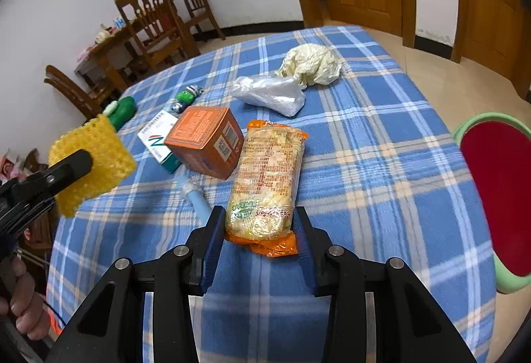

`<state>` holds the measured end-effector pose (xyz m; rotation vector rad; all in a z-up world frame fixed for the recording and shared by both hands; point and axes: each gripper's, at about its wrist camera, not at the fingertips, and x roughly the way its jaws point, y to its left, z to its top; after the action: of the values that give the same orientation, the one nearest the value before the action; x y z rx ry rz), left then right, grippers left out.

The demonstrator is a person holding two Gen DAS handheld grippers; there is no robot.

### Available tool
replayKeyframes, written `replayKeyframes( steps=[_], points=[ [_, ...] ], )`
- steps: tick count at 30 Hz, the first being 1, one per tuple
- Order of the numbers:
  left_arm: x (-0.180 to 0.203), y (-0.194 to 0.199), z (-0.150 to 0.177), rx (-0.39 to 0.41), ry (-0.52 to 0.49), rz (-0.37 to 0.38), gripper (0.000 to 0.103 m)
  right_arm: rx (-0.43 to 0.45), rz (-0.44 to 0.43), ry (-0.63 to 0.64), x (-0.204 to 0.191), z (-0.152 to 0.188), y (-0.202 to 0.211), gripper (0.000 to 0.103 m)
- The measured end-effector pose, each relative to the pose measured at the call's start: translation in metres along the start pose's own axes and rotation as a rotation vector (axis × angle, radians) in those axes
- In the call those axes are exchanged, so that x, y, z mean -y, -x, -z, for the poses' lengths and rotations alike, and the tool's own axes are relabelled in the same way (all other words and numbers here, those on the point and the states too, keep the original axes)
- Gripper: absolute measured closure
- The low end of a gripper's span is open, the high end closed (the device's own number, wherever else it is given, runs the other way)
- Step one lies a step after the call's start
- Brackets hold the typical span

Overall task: Collect trash
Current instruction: 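Carry the biscuit packet and yellow foam net over the bin and open both tools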

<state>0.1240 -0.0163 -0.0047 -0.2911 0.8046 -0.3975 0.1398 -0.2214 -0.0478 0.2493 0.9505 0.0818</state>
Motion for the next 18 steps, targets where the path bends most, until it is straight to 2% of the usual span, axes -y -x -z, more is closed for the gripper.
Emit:
replayKeyframes(
  steps=[8, 18],
  points=[
    [0.025, 0.003, 0.003, -0.010, -0.037, 0.041, 0.082, 0.063, -0.002, -0.029, 0.014, 0.012, 0.038, 0.061],
    [0.072, -0.004, 0.012, -0.049, -0.115, 0.081, 0.082, 0.137, 0.037, -0.109, 0.056, 0.023, 0.079, 0.061]
  ],
)
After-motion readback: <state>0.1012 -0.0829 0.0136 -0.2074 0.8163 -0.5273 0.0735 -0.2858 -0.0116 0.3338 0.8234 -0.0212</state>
